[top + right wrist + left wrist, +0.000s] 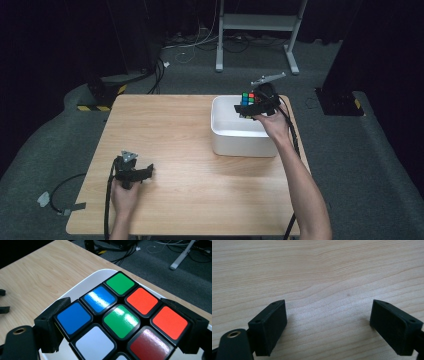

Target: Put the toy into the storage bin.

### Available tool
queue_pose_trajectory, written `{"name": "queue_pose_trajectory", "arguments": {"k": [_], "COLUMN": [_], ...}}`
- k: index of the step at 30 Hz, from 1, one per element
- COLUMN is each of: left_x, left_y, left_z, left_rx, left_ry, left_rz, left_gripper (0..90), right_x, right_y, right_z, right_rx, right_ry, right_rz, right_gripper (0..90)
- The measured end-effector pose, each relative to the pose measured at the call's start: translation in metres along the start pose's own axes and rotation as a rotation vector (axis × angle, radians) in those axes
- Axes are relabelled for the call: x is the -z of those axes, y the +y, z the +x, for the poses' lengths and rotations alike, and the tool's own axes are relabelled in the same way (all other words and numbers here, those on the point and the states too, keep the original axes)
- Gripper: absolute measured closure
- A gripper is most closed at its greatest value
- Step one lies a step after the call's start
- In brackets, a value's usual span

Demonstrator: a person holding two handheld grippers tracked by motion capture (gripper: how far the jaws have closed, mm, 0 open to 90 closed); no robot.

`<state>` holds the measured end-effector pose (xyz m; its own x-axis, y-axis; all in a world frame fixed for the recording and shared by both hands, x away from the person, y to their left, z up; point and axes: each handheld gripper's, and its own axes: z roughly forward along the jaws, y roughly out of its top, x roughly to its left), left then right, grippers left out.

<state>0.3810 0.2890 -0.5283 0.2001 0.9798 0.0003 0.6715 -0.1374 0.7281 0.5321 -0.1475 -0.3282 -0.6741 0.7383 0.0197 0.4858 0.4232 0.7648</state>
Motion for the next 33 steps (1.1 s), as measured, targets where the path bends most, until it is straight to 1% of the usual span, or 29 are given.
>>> {"name": "queue_pose_trajectory", "arguments": {"k": [3,7,11,17,25,30,31,33], "left_x": [0.000,0.000,0.000,0.000,0.000,0.000,0.000,0.000], "left_y": [0.000,0.000,0.000,0.000,0.000,0.000,0.000,0.000], "left_z": [0.000,0.000,0.000,0.000,0.000,0.000,0.000,0.000], "left_rx": [0.000,0.000,0.000,0.000,0.000,0.002,0.000,0.000], "left_ry": [0.000,0.000,0.000,0.000,0.000,0.000,0.000,0.000], "left_rz": [0.000,0.000,0.000,0.000,0.000,0.000,0.000,0.000], "left_gripper": [14.3,14.3,14.3,14.3,14.3,14.3,14.3,14.3], "right_x": [-0.006,-0.014,-0.021,-0.022,-0.024,-0.028,-0.029,-0.030], "right_y": [0.003,0.004,0.004,0.004,0.004,0.004,0.004,0.003], "right_z": [-0.005,-0.010,-0.017,-0.023,-0.027,-0.030,-0.031,-0.032], "right_rx": [-0.005,-0.015,-0.030,-0.039,-0.044,-0.046,-0.045,-0.036], "right_ry": [-0.007,-0.011,-0.024,-0.034,-0.035,-0.044,-0.051,-0.050], "right_rz": [0.016,0.013,0.022,0.020,0.014,0.031,0.033,0.036], "right_gripper": [13.5,13.5,13.5,13.5,13.4,13.5,13.4,13.5]}}
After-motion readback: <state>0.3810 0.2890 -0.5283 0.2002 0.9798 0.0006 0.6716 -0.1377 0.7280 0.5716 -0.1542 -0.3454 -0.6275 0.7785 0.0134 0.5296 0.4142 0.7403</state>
